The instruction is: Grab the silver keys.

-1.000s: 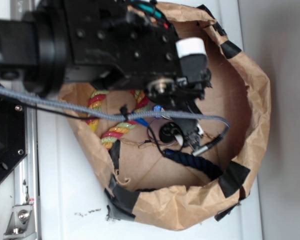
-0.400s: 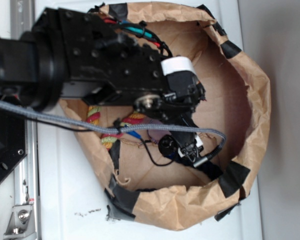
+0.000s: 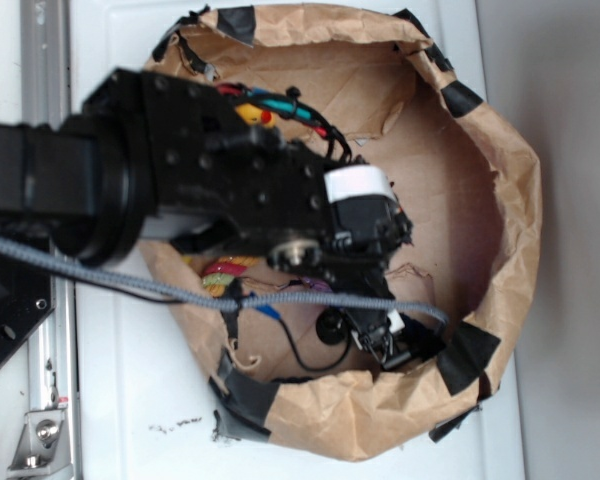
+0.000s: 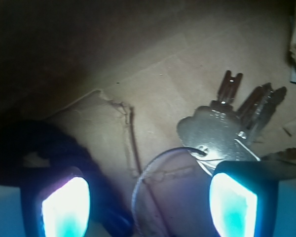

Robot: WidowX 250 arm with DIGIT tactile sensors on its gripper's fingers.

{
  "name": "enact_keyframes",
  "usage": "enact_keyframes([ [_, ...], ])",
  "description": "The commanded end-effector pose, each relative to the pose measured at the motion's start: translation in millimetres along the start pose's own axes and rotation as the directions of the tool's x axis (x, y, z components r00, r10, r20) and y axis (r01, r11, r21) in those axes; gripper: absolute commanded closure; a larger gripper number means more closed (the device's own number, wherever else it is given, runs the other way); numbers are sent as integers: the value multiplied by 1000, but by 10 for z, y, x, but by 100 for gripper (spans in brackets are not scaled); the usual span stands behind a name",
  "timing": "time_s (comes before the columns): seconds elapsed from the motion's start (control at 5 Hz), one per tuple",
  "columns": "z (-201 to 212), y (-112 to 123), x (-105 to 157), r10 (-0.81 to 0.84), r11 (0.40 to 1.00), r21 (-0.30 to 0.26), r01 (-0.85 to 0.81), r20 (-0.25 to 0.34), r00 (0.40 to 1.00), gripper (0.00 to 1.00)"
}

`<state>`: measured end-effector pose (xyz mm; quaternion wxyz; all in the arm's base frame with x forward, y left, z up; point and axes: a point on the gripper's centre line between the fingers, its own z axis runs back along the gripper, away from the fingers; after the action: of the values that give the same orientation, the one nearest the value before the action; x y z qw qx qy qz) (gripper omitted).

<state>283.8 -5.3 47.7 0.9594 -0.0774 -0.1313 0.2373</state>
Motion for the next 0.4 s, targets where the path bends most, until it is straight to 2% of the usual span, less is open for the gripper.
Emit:
enact_keyframes([
  [0.0, 3, 29, 64, -13, 1000, 7, 13, 19, 1000, 0],
  [0.2, -123, 93, 30, -26, 998, 55, 23, 49, 998, 0],
])
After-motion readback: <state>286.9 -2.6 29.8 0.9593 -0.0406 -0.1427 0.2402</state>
